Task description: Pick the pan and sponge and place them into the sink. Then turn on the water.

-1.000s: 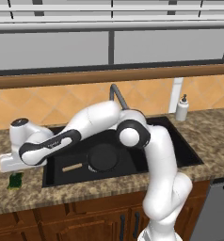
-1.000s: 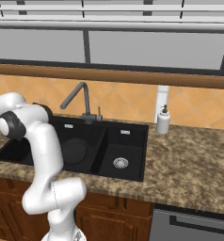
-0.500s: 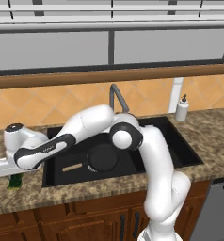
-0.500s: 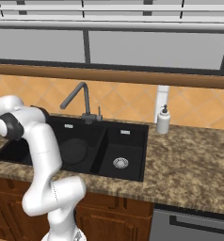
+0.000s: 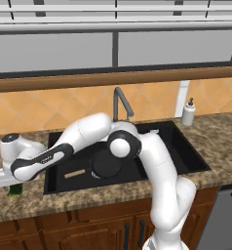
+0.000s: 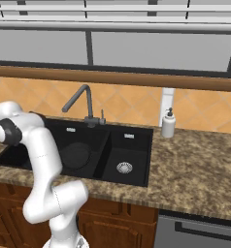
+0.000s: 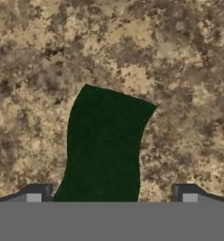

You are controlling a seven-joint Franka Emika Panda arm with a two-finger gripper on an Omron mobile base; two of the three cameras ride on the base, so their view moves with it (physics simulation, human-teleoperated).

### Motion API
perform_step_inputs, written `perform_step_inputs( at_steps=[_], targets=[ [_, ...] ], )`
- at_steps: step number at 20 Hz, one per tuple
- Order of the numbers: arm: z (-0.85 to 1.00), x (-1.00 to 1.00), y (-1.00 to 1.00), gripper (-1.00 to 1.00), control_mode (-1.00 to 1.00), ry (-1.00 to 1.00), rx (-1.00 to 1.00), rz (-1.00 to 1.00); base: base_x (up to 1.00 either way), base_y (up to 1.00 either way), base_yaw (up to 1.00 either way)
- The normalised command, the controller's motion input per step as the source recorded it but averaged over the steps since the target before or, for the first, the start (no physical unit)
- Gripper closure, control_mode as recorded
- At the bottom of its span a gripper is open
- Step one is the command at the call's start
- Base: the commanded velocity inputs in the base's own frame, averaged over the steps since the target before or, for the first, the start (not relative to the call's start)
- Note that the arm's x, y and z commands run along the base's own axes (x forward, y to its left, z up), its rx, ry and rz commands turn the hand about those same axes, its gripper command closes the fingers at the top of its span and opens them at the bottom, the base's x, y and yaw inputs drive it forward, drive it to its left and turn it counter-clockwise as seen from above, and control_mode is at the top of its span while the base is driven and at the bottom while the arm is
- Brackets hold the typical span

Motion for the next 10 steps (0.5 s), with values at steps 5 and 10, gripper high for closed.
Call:
perform_step_inputs(
  at_steps=[5, 10],
  targets=[
    [-0.2, 0.0, 0.05, -1.0, -1.0, 0.0, 0.0, 0.0, 0.0, 0.0, 0.0],
    [-0.23, 0.0, 0.03, -1.0, -1.0, 0.0, 0.0, 0.0, 0.0, 0.0, 0.0]
  ],
)
